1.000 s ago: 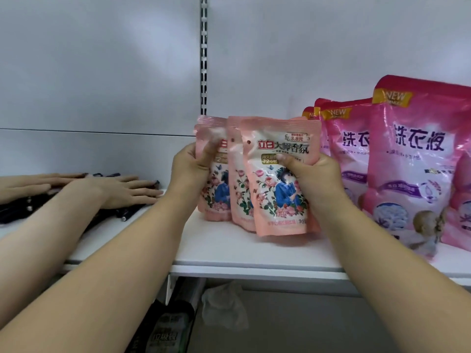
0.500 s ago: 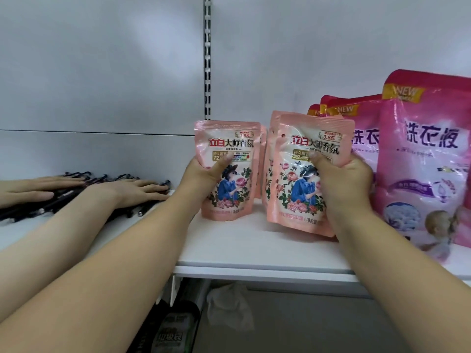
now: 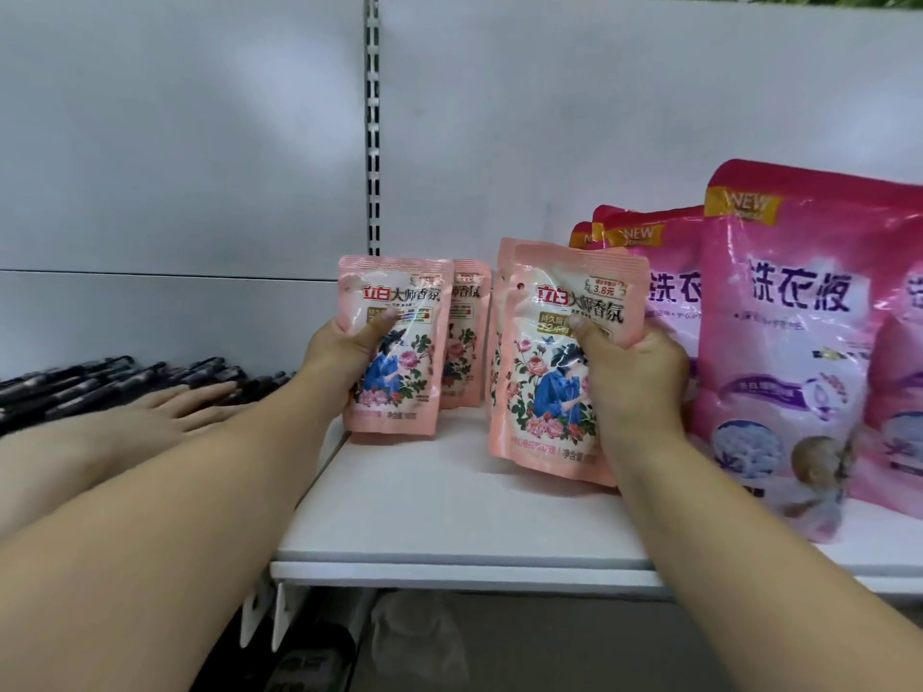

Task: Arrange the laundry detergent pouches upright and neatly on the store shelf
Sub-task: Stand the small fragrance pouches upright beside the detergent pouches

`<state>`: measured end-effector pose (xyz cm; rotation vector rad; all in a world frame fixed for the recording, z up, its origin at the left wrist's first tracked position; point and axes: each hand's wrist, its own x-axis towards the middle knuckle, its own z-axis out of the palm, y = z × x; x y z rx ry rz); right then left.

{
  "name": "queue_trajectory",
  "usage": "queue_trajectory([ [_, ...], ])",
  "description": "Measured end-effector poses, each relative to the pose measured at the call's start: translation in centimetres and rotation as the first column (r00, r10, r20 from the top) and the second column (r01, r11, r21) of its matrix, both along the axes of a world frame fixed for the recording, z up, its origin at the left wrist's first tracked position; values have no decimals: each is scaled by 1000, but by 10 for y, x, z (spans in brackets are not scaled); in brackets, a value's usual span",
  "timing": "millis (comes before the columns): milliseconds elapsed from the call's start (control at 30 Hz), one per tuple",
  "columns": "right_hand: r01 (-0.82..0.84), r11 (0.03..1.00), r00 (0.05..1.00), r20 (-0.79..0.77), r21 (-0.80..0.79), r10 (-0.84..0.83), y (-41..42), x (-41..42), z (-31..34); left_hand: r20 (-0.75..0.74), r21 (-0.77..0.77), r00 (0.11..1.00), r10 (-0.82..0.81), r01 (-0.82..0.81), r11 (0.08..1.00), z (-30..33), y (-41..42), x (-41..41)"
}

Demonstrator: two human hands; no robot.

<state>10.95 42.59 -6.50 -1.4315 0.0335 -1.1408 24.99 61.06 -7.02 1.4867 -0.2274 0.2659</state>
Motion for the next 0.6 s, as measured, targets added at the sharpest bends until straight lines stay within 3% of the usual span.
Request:
queue_trajectory([
  [133, 0, 1000, 1000, -17, -7, 0, -2, 1, 0, -12, -19, 998, -58, 58, 998, 1, -4, -2],
  [333, -1, 1000, 1000, -6, 7, 1, -5, 1, 1, 60, -254, 953, -296, 301, 919, 12, 4, -7],
  [433, -27, 999, 1000, 13, 32, 26, -6, 1, 1, 44, -386, 951, -306, 299, 873, 12, 18, 6],
  [600, -25, 1000, 1000, 3, 1, 25, -6, 1, 1, -21, -319, 973, -229, 210, 924, 0, 21, 12],
])
